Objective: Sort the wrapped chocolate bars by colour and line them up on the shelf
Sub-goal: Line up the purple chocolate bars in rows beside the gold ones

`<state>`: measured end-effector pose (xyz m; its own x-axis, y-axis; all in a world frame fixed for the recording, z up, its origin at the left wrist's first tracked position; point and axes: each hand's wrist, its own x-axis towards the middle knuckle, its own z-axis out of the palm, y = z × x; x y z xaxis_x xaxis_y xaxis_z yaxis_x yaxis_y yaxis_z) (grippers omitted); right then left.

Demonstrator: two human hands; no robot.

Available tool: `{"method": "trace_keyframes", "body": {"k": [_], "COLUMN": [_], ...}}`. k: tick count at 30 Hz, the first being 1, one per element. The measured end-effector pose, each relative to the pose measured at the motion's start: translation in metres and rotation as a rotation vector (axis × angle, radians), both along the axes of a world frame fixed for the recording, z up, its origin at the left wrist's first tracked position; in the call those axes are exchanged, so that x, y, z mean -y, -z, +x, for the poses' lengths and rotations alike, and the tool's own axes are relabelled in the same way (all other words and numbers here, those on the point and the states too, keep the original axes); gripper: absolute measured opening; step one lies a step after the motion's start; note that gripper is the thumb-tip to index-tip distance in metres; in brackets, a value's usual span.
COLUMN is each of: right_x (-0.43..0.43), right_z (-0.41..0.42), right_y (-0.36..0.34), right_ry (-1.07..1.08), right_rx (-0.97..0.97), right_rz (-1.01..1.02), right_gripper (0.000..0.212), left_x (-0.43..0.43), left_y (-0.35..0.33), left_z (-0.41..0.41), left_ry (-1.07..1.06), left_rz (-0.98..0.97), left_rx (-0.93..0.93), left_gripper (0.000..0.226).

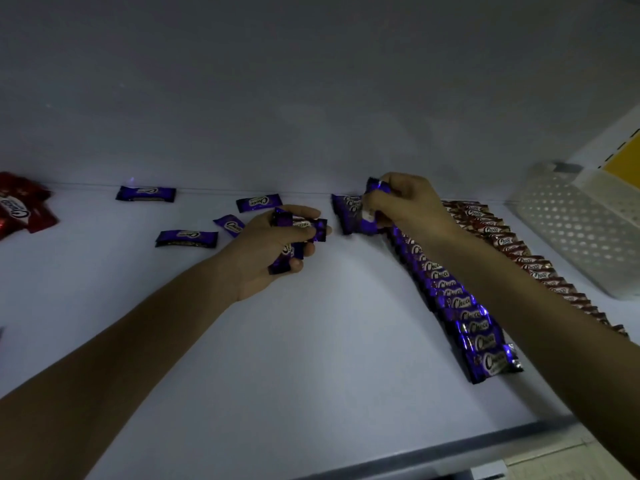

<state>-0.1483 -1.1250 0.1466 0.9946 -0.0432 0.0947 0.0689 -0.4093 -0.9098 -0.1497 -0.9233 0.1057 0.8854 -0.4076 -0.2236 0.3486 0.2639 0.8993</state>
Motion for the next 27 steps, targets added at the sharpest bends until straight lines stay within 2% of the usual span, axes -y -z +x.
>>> {"method": "trace_keyframes", "body": {"k": [4, 7, 9, 10, 12, 16, 21, 27], "right_x": [0.013, 0.008, 0.008, 0.009, 0.014, 0.021, 0.022, 0.026], "right_z": [-0.008, -0.012, -0.01, -0.01, -0.012, -0.02, -0.016, 0.003], "right_y": [-0.001, 0.013, 0.019, 0.018, 0.013, 0.015, 0.018, 0.024], "right_ry": [-0.369, -0.493, -0.411, -0.341, -0.249, -0.245, -0.204, -0.042], "right_rx": [-0.08, -0.029, 0.103, 0.136, 0.128, 0.036, 0.029, 0.182], "right_rz": [-0.509, -0.692, -0.728, -0.731, -0.802, -1.01, -0.827, -0.973], "right_gripper": [0.024, 0.013, 0.024, 0.02, 0.004, 0.019, 0.016, 0.015], "left_x": [0.0, 0.0, 0.0, 0.0, 0.0, 0.001, 0.001, 0.001], "left_y": [0.002, 0.001, 0.001, 0.001, 0.0, 0.0, 0.0, 0.0], "left_z": [0.002, 0.002, 0.002, 0.001, 0.001, 0.001, 0.001, 0.002], "left_ry": [0.001, 0.006, 0.002, 0.002, -0.001, -0.007, -0.001, -0.02], "left_rz": [-0.014, -0.013, -0.02, -0.024, -0.024, -0.013, -0.013, -0.034], "left_rx": [-0.019, -0.018, -0.026, -0.03, -0.036, -0.03, -0.034, -0.057], "left_gripper": [0.019, 0.019, 0.019, 0.019, 0.02, 0.021, 0.022, 0.023]}}
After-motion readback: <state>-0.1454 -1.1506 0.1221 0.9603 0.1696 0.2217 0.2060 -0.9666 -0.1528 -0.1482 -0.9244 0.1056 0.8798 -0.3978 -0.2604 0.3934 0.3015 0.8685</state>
